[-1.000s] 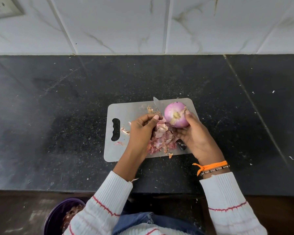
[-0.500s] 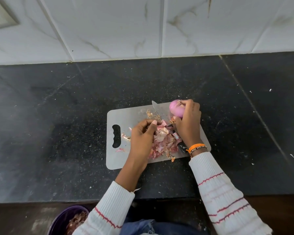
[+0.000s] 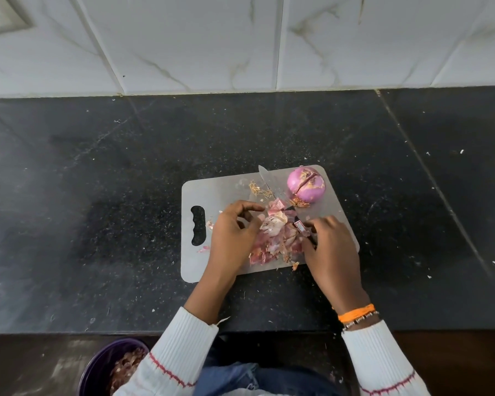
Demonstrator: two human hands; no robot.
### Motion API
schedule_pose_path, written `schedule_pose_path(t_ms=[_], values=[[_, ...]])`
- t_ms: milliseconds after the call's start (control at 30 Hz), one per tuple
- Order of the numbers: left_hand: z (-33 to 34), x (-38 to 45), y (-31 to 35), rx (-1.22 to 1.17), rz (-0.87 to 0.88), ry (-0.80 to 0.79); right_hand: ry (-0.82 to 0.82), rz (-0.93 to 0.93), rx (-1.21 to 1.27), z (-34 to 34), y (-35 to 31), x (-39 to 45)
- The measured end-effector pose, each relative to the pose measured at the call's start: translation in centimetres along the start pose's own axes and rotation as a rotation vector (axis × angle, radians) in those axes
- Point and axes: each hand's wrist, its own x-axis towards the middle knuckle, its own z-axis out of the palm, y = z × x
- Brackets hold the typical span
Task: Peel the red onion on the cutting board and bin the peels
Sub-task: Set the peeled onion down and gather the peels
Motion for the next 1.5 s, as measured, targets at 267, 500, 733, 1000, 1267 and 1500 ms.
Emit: schedule_pose_path(t_ms=[267, 500, 733, 1000, 1267, 1500], values=[[-0.7, -0.6, -1.9, 0.44, -0.018, -0.027, -0.081, 0.057, 0.072, 0.5, -0.4, 0.5], [0.6, -2.0, -2.2, 0.668, 0.089, -0.147, -0.072, 0.043, 0.068, 0.7, -0.6, 0.4], [1.7, -2.0, -3.4, 0.714, 0.163, -0.077, 0.026, 0.013, 0.012, -0.1, 0.4, -0.2], [1.8, -1.6, -3.9, 0.669, 0.252, 0.025, -0.039, 0.028, 0.305, 1.0, -0.4, 0.4], [1.8, -1.6, -3.9, 0.674, 0.233, -0.015, -0.079, -0.03, 0.055, -1.1, -0.6, 8.5], [1.2, -1.2, -3.8, 0.645, 0.23, 0.007, -0.301, 0.11, 0.336, -1.0, 1.3, 11.7]])
